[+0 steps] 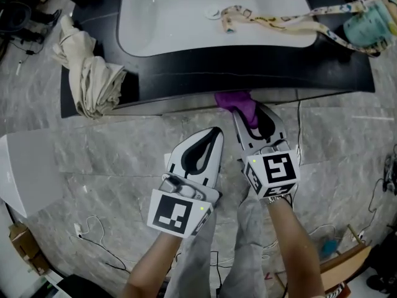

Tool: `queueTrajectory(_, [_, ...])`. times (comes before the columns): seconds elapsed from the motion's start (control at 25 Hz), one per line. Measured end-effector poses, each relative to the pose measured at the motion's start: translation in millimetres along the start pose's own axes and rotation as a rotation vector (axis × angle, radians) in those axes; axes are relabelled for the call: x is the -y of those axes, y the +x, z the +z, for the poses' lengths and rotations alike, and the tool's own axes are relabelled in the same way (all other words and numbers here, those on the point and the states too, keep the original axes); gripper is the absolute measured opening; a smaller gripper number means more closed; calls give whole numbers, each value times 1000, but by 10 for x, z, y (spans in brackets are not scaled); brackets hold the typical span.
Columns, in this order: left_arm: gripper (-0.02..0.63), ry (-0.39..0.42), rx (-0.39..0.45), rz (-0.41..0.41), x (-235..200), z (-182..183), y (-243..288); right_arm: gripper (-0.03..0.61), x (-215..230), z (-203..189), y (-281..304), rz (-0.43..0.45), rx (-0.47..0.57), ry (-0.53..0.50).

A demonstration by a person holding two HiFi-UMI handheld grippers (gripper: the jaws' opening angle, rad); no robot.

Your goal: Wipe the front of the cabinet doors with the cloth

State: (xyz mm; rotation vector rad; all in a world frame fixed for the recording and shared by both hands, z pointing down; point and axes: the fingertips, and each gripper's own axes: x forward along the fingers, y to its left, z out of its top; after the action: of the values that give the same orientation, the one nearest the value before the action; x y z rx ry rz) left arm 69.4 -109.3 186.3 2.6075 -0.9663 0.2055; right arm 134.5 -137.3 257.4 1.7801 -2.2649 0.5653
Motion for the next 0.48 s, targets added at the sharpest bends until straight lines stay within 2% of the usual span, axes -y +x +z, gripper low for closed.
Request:
queueTrajectory(0.24, [11,-51,25,106,-20,-60,39,153,155,-22,7,60,7,55])
queueTrajectory(0.48, [11,-84,15,160,141,-263,201,153,717,-91,-126,24,-11,57])
